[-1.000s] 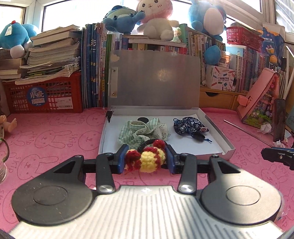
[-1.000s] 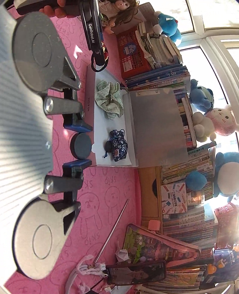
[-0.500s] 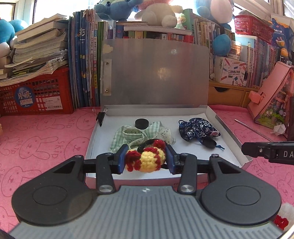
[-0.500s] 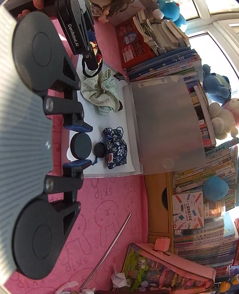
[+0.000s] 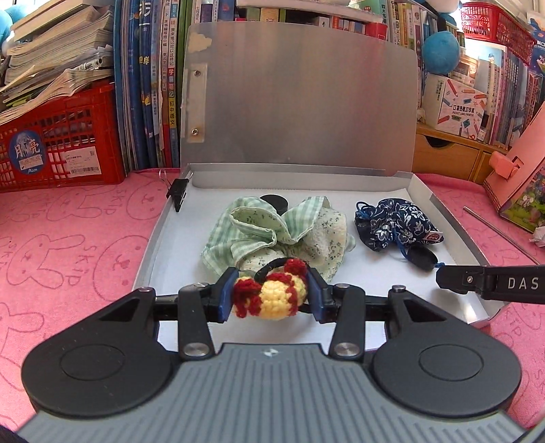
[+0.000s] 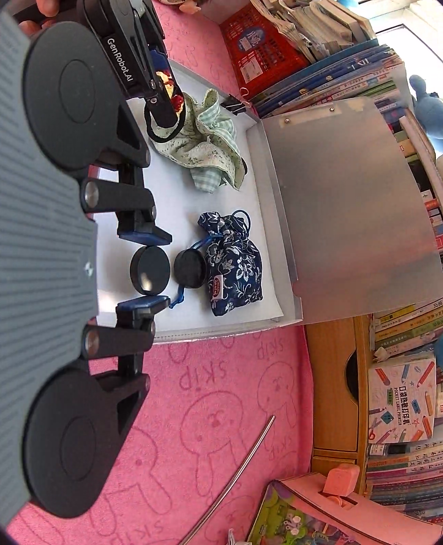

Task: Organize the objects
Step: 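Carry the knitted strip and black lid over the silver box with both grippers, then open both grippers to drop the knitted strip and lid into the box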

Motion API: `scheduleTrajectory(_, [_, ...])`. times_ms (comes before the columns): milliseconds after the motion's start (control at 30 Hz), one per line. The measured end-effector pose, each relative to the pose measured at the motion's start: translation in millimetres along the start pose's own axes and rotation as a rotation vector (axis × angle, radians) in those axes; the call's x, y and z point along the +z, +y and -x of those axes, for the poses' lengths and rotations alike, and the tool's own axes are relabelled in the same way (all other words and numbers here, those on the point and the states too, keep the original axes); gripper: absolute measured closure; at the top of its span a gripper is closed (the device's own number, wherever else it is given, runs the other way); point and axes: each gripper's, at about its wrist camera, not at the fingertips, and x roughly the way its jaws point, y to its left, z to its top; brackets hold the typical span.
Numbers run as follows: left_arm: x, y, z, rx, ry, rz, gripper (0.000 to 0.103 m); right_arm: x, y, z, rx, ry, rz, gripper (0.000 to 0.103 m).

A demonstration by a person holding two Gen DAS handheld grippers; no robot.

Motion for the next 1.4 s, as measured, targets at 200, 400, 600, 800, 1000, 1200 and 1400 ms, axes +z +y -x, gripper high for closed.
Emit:
scheduleTrajectory(200, [3.9,1.9,-15.1,0.015,0.016,-0.012,0.054,2.9,-0.5,-13.3,-0.005,0.009,-0.005,0.067])
scheduleTrajectory(400, [11.4,4.0,-26.2,0.026,0.024,-0.002,0.054,10.5,-4.2,-24.8,-0.004,0.016,-0.026,0.067])
scheduleTrajectory(600, [14.8,4.1,-35.2,0.036,0.035,0.001,0.054,18.8,-4.5,-33.0,-0.008,0.020,-0.027,0.067])
scheduleTrajectory(800, [17.3,6.5,-41.3,0.049,0.040,0.003,0.054,25.6,-6.8,-41.2,-0.027,0.013,-0.021,0.067])
scheduleTrajectory(1000, [20.4,10.2,-46.9,0.067,0.038,-0.008,0.053,29.6,-6.1,-48.7,-0.049,0.008,-0.006,0.067])
scheduleTrajectory(1200, [20.1,12.5,-47.1,0.094,0.015,-0.013,0.050,28.0,-2.0,-51.1,-0.066,-0.001,0.020,0.065])
scheduleTrajectory(1400, [20.6,15.2,-42.8,0.090,0.007,-0.011,0.037,26.4,-1.6,-48.1,-0.062,-0.023,0.009,0.041])
